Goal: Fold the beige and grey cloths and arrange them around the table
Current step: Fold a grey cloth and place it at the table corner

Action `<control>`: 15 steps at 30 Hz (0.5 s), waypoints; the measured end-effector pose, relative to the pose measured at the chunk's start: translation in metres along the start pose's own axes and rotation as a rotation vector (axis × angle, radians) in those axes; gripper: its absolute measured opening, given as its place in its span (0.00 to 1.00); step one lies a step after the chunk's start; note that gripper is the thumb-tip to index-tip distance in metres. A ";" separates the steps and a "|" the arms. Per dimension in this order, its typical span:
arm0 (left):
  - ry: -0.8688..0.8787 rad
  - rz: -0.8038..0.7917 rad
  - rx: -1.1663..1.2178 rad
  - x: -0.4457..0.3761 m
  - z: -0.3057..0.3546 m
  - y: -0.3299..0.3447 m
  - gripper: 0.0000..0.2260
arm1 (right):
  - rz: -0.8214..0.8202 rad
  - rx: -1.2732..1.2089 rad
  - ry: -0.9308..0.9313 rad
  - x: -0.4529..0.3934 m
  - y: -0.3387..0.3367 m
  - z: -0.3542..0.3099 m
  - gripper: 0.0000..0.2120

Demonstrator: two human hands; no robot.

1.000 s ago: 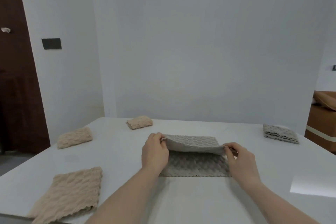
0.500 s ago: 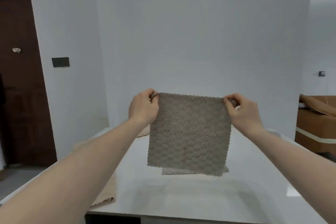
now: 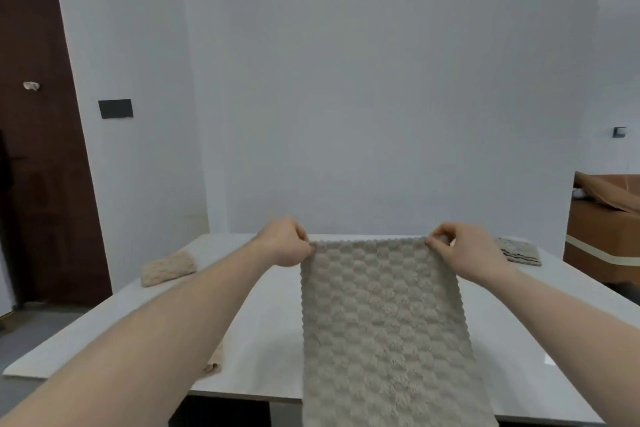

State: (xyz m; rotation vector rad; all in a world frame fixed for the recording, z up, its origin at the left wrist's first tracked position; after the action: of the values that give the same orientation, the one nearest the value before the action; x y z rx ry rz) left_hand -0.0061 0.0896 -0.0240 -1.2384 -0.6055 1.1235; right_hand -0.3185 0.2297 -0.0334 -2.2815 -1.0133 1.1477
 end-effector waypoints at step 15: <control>-0.230 -0.032 0.481 -0.028 -0.037 0.102 0.08 | -0.026 -0.095 0.079 -0.013 0.079 0.055 0.05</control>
State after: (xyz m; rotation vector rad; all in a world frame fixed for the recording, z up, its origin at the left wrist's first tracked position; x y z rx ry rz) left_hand -0.0187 0.0420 -0.1244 -0.6913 -0.4840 1.3015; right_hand -0.3346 0.1688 -0.1070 -2.3604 -1.0850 1.0108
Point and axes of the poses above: each hand's wrist, its own x-axis away from the middle knuckle, its own y-axis out of the palm, z = x × y, the point moved 9 cm from there along -x, towards the middle knuckle, and after that the axes turned 11 degrees about -x, right-handed, at the moved point
